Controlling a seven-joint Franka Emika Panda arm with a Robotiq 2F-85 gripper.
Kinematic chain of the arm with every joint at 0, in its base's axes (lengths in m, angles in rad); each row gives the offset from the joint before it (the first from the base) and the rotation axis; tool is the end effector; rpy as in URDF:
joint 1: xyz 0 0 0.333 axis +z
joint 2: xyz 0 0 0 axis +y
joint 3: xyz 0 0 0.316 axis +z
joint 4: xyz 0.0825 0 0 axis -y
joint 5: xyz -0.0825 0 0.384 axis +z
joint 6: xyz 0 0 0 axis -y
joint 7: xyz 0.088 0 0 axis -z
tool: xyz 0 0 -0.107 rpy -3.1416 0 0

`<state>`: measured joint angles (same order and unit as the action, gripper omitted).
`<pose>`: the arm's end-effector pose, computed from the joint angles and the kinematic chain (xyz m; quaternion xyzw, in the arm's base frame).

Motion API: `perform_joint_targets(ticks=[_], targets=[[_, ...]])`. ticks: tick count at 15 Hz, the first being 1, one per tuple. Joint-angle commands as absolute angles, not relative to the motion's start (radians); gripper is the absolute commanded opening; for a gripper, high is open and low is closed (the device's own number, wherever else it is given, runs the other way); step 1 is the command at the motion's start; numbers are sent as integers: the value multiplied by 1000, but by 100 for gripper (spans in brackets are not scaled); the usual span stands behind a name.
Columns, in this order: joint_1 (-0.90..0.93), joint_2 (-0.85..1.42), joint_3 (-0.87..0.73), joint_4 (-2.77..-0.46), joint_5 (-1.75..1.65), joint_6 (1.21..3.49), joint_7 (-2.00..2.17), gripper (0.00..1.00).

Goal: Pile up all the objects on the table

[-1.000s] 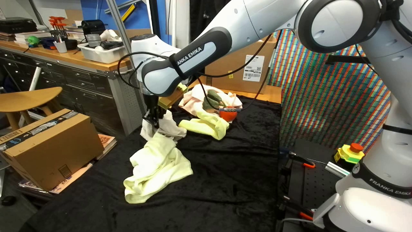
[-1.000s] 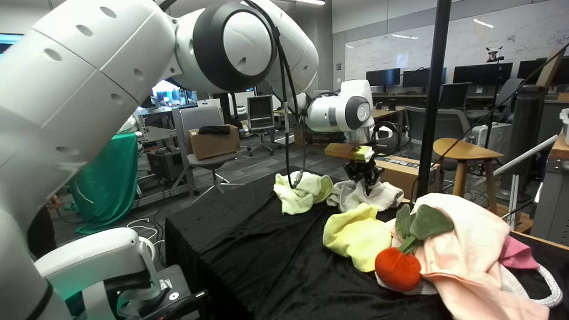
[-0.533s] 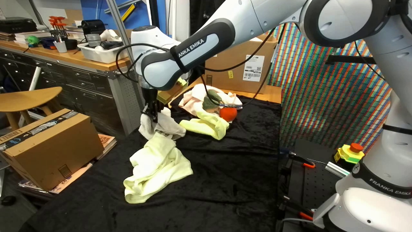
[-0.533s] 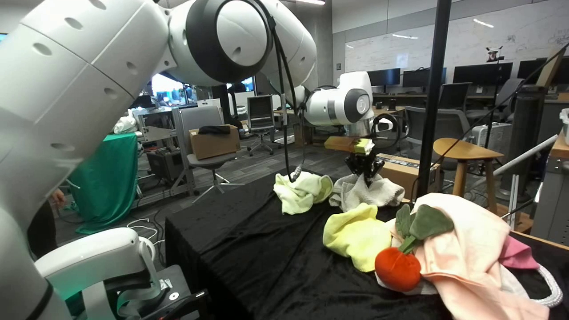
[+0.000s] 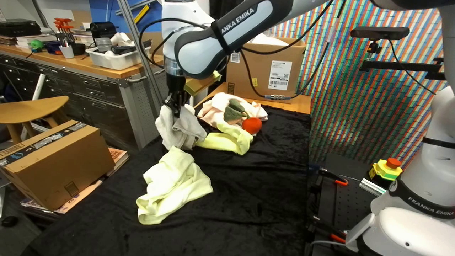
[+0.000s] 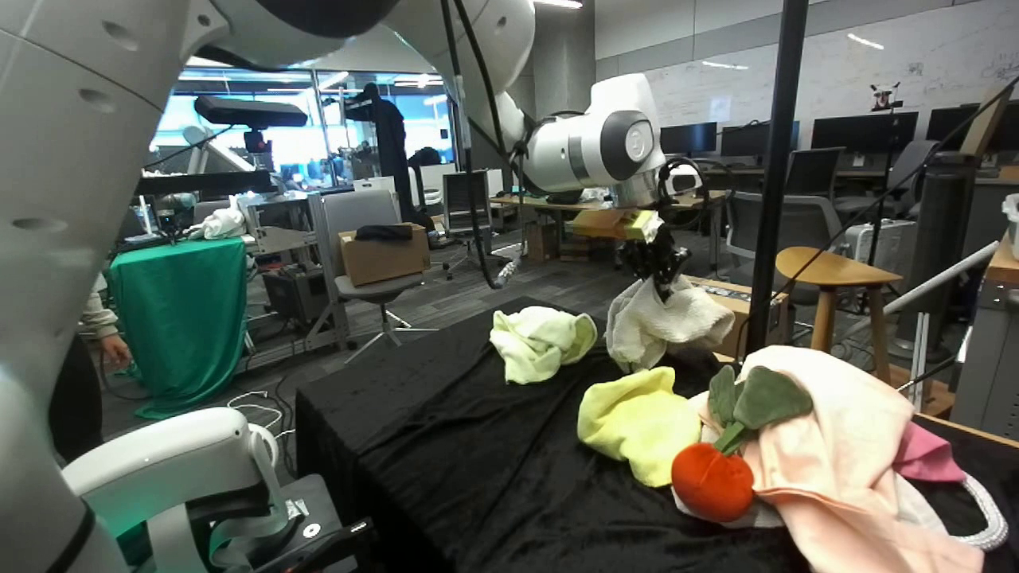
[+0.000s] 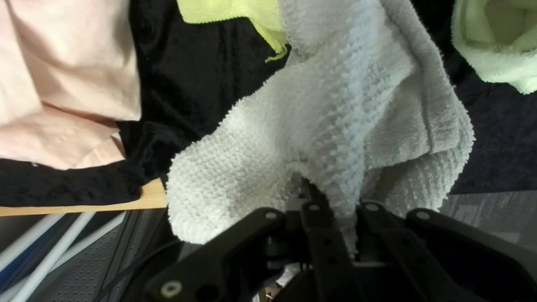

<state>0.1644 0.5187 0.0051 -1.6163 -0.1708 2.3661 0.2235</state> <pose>0.6975 0.1168 0.3471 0.9909 0.0264 0.1254 0.0414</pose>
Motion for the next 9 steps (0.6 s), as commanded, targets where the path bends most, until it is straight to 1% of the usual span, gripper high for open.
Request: perform_joint_targets(ticks=[1, 6, 9], targets=[[163, 320, -30, -1852, -186, 2476, 285, 8], [130, 142, -78, -2034, -217, 2533, 350, 8], [100, 98, -84, -2093, -248, 2533, 369, 8]])
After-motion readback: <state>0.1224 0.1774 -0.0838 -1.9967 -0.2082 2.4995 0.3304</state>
